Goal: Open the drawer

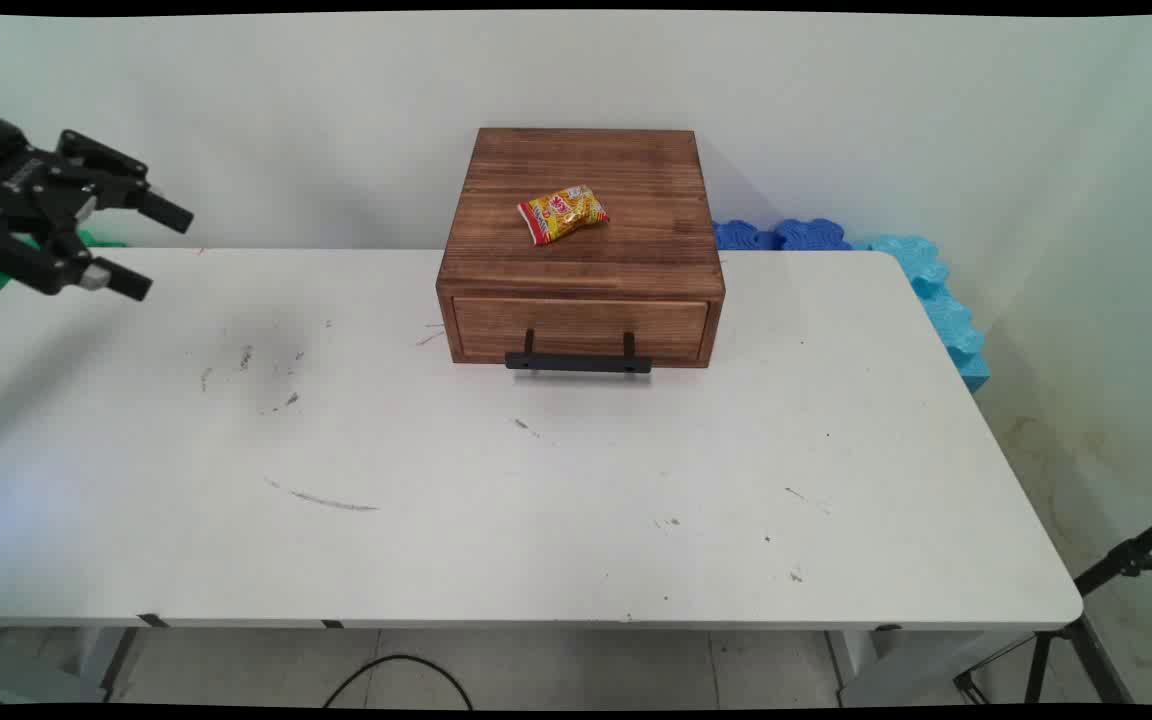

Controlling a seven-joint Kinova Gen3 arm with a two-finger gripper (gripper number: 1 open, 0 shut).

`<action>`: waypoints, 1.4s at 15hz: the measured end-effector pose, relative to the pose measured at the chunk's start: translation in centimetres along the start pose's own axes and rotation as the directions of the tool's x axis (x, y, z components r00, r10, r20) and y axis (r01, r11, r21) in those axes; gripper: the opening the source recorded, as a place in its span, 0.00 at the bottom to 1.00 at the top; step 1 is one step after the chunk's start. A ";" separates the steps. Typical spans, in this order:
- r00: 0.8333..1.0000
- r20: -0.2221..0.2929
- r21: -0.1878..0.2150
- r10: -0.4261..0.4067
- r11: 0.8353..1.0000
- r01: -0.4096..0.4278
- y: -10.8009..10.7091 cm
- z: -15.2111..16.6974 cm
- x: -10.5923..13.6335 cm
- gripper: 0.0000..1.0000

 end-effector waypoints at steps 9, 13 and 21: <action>0.998 0.054 0.056 -0.024 0.998 0.021 -0.3 7.9 8.2 1.00; 0.992 0.124 0.083 -0.014 0.997 0.004 -0.7 14.0 12.4 1.00; 0.961 0.275 0.084 0.029 0.995 -0.055 -1.9 25.6 16.1 1.00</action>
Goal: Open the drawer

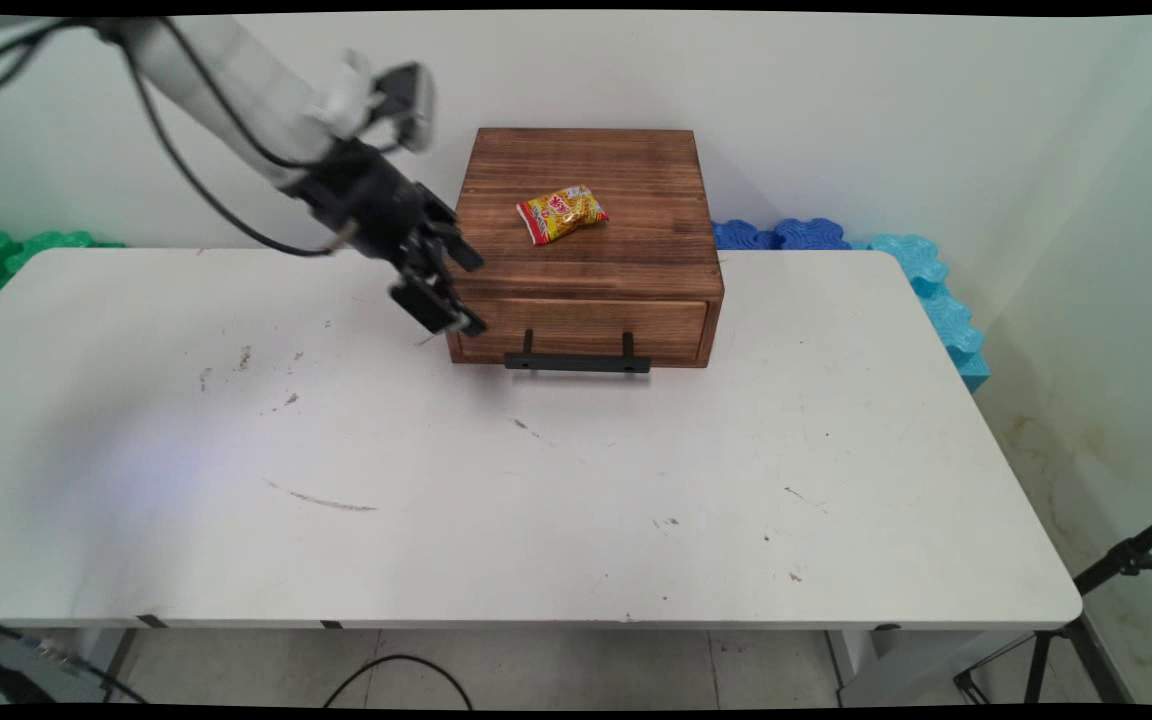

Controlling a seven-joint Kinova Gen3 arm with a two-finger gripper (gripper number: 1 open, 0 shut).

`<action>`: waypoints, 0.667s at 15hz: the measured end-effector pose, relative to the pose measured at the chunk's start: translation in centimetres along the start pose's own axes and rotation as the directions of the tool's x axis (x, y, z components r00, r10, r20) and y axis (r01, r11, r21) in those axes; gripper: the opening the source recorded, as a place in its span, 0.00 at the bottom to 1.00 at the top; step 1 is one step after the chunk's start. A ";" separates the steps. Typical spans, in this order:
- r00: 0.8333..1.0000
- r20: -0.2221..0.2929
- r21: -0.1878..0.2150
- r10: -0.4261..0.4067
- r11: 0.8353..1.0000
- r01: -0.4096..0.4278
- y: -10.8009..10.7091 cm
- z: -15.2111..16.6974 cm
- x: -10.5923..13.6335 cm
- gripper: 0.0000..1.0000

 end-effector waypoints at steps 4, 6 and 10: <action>0.998 0.050 -0.006 0.038 0.999 -0.038 0.0 4.7 1.9 1.00; 0.996 0.069 -0.008 0.056 0.998 -0.056 0.0 6.9 2.7 1.00; 0.993 0.092 -0.013 0.080 0.997 -0.079 0.2 10.3 3.7 1.00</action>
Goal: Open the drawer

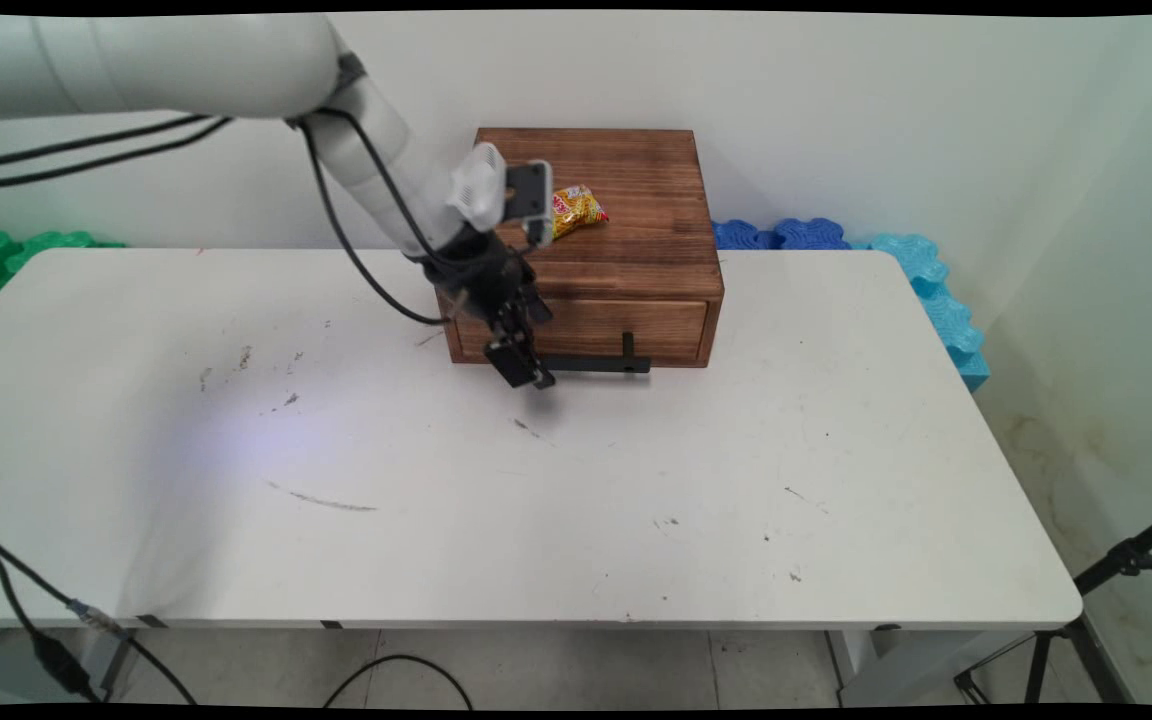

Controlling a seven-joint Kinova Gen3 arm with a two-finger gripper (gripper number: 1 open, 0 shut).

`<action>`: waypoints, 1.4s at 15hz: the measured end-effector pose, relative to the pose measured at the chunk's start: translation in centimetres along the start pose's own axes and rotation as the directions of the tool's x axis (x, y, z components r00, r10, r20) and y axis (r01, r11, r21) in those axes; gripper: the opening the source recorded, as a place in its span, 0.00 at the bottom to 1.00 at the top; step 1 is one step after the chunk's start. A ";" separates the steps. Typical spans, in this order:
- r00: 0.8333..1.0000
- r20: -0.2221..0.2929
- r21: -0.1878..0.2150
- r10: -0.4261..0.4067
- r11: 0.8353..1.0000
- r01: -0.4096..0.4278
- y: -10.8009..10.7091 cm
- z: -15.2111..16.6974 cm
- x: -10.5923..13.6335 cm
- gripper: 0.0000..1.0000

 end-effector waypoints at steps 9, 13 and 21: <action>0.998 0.029 0.009 0.051 0.999 -0.051 0.2 5.7 1.7 1.00; 0.997 0.038 0.006 0.062 0.998 -0.063 0.6 7.4 1.8 1.00; 0.997 0.047 0.012 0.066 0.998 -0.067 1.5 9.2 1.8 1.00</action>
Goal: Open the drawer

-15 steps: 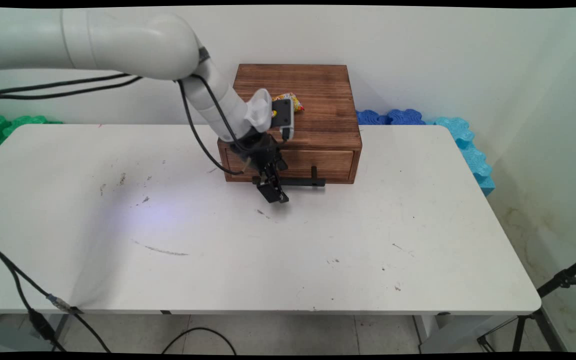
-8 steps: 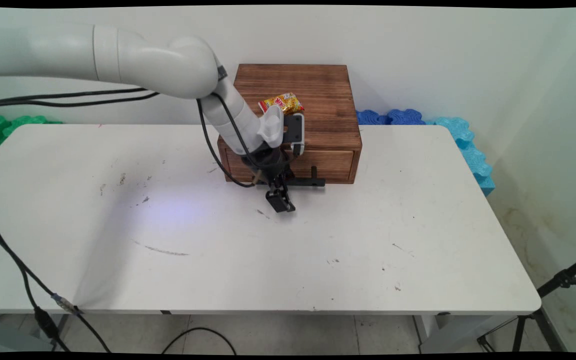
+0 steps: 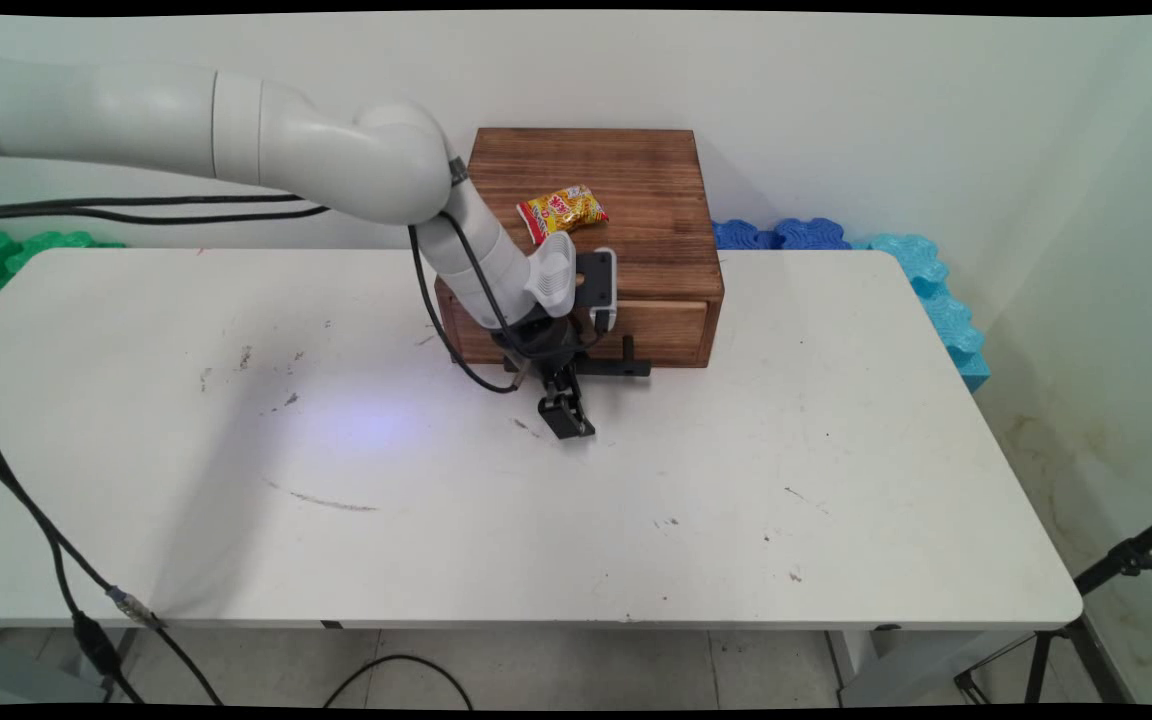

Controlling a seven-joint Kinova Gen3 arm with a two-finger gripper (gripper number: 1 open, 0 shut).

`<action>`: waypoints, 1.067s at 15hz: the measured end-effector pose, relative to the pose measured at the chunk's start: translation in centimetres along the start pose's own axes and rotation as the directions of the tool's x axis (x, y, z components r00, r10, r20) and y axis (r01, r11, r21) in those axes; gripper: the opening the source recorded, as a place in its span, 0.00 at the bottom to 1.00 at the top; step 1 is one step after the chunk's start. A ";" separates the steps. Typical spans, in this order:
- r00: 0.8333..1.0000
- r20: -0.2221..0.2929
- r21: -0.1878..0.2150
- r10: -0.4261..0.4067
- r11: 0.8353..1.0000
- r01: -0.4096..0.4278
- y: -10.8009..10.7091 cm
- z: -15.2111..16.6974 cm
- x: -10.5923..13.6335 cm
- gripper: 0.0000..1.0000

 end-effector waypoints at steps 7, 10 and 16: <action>1.000 -0.002 -0.016 -0.008 1.000 0.008 2.4 -0.3 0.4 1.00; 1.000 -0.003 -0.032 -0.011 0.999 0.010 4.0 -0.7 0.5 1.00; 1.000 -0.007 -0.064 -0.013 0.998 0.012 7.3 -1.5 0.5 1.00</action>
